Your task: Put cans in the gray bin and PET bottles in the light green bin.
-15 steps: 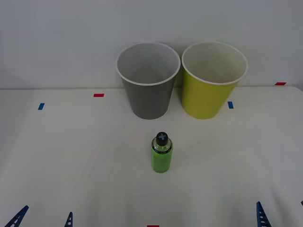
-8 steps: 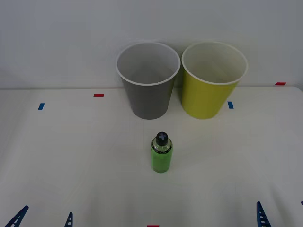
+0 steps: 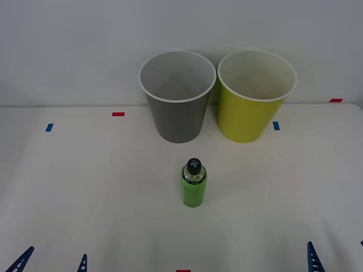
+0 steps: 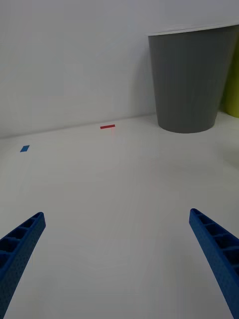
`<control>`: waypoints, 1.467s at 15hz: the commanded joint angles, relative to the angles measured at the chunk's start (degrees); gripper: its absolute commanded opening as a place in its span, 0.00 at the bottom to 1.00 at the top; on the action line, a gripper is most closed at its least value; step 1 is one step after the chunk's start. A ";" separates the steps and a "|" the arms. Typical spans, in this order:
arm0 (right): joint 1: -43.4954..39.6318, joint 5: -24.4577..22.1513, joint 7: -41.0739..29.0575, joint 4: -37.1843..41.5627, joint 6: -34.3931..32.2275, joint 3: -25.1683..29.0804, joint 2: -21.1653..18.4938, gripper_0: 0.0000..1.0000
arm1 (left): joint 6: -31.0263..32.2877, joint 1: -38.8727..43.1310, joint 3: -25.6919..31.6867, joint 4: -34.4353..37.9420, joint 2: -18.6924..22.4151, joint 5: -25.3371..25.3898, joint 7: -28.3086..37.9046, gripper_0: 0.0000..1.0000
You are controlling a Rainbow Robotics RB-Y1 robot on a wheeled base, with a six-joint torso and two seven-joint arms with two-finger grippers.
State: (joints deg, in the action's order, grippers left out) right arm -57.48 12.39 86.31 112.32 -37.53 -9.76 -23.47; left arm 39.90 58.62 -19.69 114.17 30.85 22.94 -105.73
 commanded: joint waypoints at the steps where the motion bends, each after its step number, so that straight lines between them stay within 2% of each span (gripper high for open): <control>1: 0.00 0.00 0.00 0.00 0.00 0.00 0.00 1.00 | 0.00 0.00 0.00 0.00 0.00 0.00 0.00 1.00; 21: 0.00 0.00 0.00 0.00 0.00 0.00 0.00 1.00 | 0.00 0.00 0.00 0.00 0.00 0.00 0.00 1.00; 22: 0.00 0.00 0.00 0.00 0.00 0.00 0.00 1.00 | -0.61 -1.49 -0.79 -1.67 -0.18 0.00 0.00 1.00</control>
State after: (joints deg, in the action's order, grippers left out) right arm -57.48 12.39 86.31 112.32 -37.53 -9.76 -23.47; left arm 39.81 58.34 -19.87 113.89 30.82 22.94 -105.73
